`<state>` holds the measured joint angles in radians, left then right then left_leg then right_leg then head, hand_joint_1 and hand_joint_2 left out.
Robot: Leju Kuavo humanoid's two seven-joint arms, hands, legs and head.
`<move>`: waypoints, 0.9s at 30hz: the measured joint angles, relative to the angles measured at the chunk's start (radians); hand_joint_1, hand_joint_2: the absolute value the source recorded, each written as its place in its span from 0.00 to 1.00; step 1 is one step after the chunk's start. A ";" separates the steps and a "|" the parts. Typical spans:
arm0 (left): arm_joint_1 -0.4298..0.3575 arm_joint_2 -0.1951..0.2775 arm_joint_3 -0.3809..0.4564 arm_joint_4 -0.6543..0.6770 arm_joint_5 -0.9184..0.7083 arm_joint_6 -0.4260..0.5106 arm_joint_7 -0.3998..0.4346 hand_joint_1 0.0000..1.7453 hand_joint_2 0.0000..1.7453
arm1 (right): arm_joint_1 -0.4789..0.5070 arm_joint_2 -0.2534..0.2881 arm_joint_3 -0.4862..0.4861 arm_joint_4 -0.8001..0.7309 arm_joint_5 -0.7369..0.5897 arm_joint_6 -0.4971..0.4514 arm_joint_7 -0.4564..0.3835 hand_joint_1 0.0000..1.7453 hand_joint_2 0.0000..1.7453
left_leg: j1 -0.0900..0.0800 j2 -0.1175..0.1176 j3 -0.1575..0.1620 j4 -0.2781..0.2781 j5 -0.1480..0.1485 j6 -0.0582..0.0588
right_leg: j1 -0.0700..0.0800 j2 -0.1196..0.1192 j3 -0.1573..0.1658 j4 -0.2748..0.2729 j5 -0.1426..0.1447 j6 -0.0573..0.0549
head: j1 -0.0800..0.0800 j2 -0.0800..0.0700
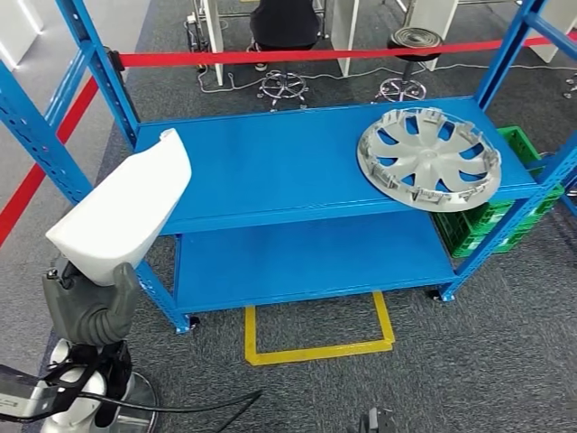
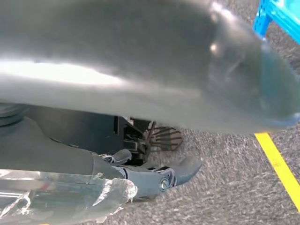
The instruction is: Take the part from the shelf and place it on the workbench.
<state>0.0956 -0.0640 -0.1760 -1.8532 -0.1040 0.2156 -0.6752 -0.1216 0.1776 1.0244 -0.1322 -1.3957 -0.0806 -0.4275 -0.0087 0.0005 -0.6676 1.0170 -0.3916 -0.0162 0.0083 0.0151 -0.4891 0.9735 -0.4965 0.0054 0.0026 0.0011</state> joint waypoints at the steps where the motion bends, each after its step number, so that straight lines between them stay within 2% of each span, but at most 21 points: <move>1: 0.001 0.000 0.000 0.000 0.002 0.000 0.000 1.00 1.00 | 0.000 0.001 -0.002 0.000 0.000 0.003 -0.004 0.00 0.00 | 0.002 0.000 -0.016 0.044 -0.047 -0.006 | -0.002 0.003 -0.010 -0.001 0.012 -0.003 | -0.001 0.000; 2: 0.003 0.000 0.000 0.000 0.003 -0.002 0.000 1.00 1.00 | 0.000 0.001 -0.003 0.000 0.000 0.005 -0.006 0.00 0.00 | 0.004 -0.001 -0.035 0.107 -0.100 -0.011 | -0.004 0.008 -0.022 -0.001 0.024 -0.004 | -0.002 0.000; 3: 0.005 0.000 0.000 0.000 0.004 -0.004 0.000 1.00 1.00 | 0.000 0.001 -0.004 0.000 0.000 0.006 -0.009 0.00 0.00 | 0.007 0.000 -0.053 0.174 -0.139 -0.016 | -0.005 0.013 -0.035 0.000 0.035 -0.003 | -0.002 0.000; 4: 0.008 0.000 0.000 0.000 0.005 -0.007 0.000 1.00 1.00 | 0.000 0.001 -0.004 0.000 0.000 0.006 -0.010 0.00 0.00 | 0.010 0.000 -0.062 0.225 -0.154 -0.020 | -0.007 0.018 -0.048 0.001 0.046 -0.001 | -0.002 0.000; 5: 0.009 0.000 0.000 0.000 0.007 -0.012 0.000 1.00 1.00 | 0.000 0.001 -0.004 0.000 0.000 0.006 -0.010 0.00 0.00 | 0.013 -0.001 -0.057 0.247 -0.150 -0.023 | -0.010 0.025 -0.061 0.003 0.056 0.003 | -0.001 0.000; 6: 0.011 0.000 0.000 0.000 0.009 -0.018 0.000 1.00 1.00 | 0.000 0.001 -0.004 0.000 0.000 0.006 -0.010 0.00 0.00 | 0.016 -0.001 -0.030 0.226 -0.130 -0.027 | -0.014 0.034 -0.073 0.005 0.064 0.009 | -0.001 0.000; 7: 0.011 -0.001 0.000 0.000 0.011 -0.026 0.000 1.00 1.00 | 0.000 0.001 -0.004 0.000 0.000 0.006 -0.010 0.00 0.00 | 0.020 -0.006 0.016 0.170 -0.106 -0.032 | -0.019 0.043 -0.083 0.008 0.070 0.015 | -0.001 0.000; 9: 0.012 -0.005 -0.002 0.000 0.017 -0.045 0.000 1.00 1.00 | -0.001 0.001 -0.004 0.000 0.002 0.002 -0.013 0.00 0.00 | 0.031 -0.047 0.117 0.032 -0.089 -0.040 | -0.025 0.062 -0.101 0.019 0.078 0.029 | -0.004 0.000; 10: 0.013 -0.007 -0.004 -0.002 0.022 -0.054 0.000 1.00 1.00 | -0.002 0.001 -0.004 0.000 0.006 -0.003 -0.015 0.00 0.00 | 0.036 -0.067 0.145 -0.011 -0.091 -0.039 | -0.025 0.071 -0.108 0.024 0.082 0.036 | -0.005 0.000; 11: 0.014 -0.009 -0.008 -0.004 0.029 -0.063 0.000 1.00 1.00 | -0.002 0.001 -0.004 0.000 0.013 -0.012 -0.017 0.00 0.00 | 0.037 -0.081 0.155 -0.028 -0.097 -0.033 | -0.025 0.080 -0.114 0.027 0.087 0.044 | -0.006 0.000; 13: 0.016 -0.015 -0.014 -0.008 0.055 -0.075 0.000 1.00 1.00 | -0.003 0.001 -0.004 0.001 0.029 -0.031 -0.017 0.00 0.00 | 0.036 -0.064 0.149 -0.027 -0.096 -0.010 | -0.028 0.097 -0.125 0.027 0.096 0.057 | -0.005 0.000; 15: 0.021 -0.030 -0.013 -0.012 0.092 -0.080 0.000 1.00 1.00 | -0.003 0.001 -0.004 0.001 0.038 -0.041 -0.015 0.00 0.00 | 0.034 -0.039 0.144 -0.027 -0.091 0.010 | -0.026 0.070 -0.147 0.059 0.075 0.066 | -0.001 0.000; 17: 0.032 -0.048 -0.005 -0.017 0.120 -0.083 0.000 1.00 1.00 | -0.004 0.001 -0.003 0.001 0.040 -0.041 -0.015 0.00 0.00 | 0.029 -0.012 0.137 -0.027 -0.085 0.023 | -0.022 0.017 -0.199 0.178 0.005 0.070 | 0.004 0.000; 19: 0.041 -0.060 0.004 -0.020 0.134 -0.086 0.000 1.00 1.00 | -0.004 0.001 -0.003 0.001 0.040 -0.041 -0.015 0.00 0.00 | 0.022 0.017 0.128 -0.027 -0.081 0.029 | -0.021 -0.005 -0.252 0.312 -0.056 0.071 | 0.005 0.000; 20: 0.045 -0.065 0.008 -0.020 0.135 -0.087 0.000 1.00 1.00 | -0.004 0.001 -0.003 0.001 0.040 -0.040 -0.016 0.00 0.00 | 0.019 0.031 0.126 -0.027 -0.079 0.030 | -0.021 -0.008 -0.255 0.335 -0.062 0.069 | 0.005 0.000; 21: 0.047 -0.071 0.011 -0.023 0.134 -0.088 0.000 1.00 1.00 | -0.004 0.001 -0.003 0.001 0.041 -0.040 -0.018 0.00 0.00 | 0.017 0.043 0.124 -0.026 -0.078 0.030 | -0.020 -0.010 -0.235 0.314 -0.048 0.066 | 0.005 0.000; 22: 0.049 -0.077 0.013 -0.030 0.129 -0.089 0.000 1.00 1.00 | -0.005 0.001 -0.003 0.001 0.043 -0.041 -0.021 0.00 0.00 | 0.015 0.055 0.125 -0.026 -0.077 0.030 | -0.018 -0.018 -0.194 0.252 -0.021 0.061 | 0.004 0.000; 24: 0.050 -0.091 0.015 -0.054 0.118 -0.089 0.000 1.00 1.00 | -0.008 0.002 0.000 0.000 0.054 -0.050 -0.026 0.00 0.00 | 0.010 0.075 0.127 -0.025 -0.078 0.027 | -0.009 -0.060 -0.102 0.103 0.025 0.048 | 0.004 0.000; 25: 0.050 -0.096 0.015 -0.067 0.115 -0.084 0.000 1.00 1.00 | -0.010 0.003 0.002 0.000 0.059 -0.057 -0.027 0.00 0.00 | 0.007 0.084 0.127 -0.024 -0.078 0.024 | -0.004 -0.075 -0.075 0.056 0.036 0.042 | 0.004 0.000; 26: 0.050 -0.101 0.015 -0.075 0.119 -0.072 0.000 1.00 1.00 | -0.011 0.004 0.004 0.000 0.063 -0.065 -0.026 0.00 0.00 | 0.005 0.093 0.127 -0.024 -0.077 0.020 | -0.001 -0.081 -0.066 0.036 0.038 0.037 | 0.003 0.000; 27: 0.051 -0.106 0.014 -0.079 0.129 -0.056 0.000 1.00 1.00 | -0.011 0.004 0.006 0.000 0.063 -0.072 -0.024 0.00 0.00 | 0.004 0.101 0.127 -0.025 -0.076 0.015 | 0.001 -0.072 -0.069 0.035 0.040 0.034 | 0.003 0.000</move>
<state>0.1462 -0.1703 -0.1615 -1.9325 0.0247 0.1598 -0.6752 -0.1326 0.1820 1.0300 -0.1320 -1.3329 -0.1525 -0.4513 -0.0047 0.1014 -0.5406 0.9924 -0.4677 -0.0009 0.0097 -0.0574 -0.5579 1.0082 -0.4561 0.0389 0.0053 0.0011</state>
